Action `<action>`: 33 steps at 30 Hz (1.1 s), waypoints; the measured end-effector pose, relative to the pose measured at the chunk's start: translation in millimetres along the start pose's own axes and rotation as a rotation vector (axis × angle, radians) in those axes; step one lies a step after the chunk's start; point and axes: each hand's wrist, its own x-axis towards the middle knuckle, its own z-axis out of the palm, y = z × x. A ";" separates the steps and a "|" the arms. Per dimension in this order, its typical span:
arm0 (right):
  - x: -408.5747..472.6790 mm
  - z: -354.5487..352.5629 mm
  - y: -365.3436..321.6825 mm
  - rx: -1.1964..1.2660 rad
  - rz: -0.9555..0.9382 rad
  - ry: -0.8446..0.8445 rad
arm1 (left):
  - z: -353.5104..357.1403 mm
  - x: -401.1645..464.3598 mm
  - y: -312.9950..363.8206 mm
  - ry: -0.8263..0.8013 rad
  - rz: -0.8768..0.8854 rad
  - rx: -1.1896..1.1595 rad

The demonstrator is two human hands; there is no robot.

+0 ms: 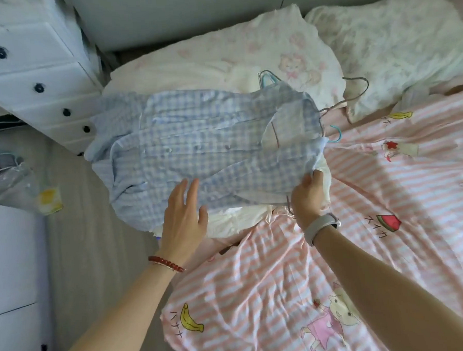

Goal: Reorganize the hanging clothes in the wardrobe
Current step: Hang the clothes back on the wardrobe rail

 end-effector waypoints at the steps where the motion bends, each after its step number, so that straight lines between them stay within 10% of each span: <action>1: -12.4 -5.6 -0.9 0.000 -0.043 -0.017 | -8.5 1.7 7.4 0.047 0.046 -0.012; 17: -162.4 -171.0 1.4 -0.264 -0.533 -0.192 | -115.5 -70.4 106.3 0.356 0.465 0.241; 25: -226.9 -232.7 58.6 -0.591 -0.609 -0.226 | -69.2 -243.8 64.2 -0.025 0.075 -0.136; 33: -336.9 -221.2 64.2 -0.417 -0.830 -0.511 | -92.1 -399.0 24.8 0.062 -0.033 -0.236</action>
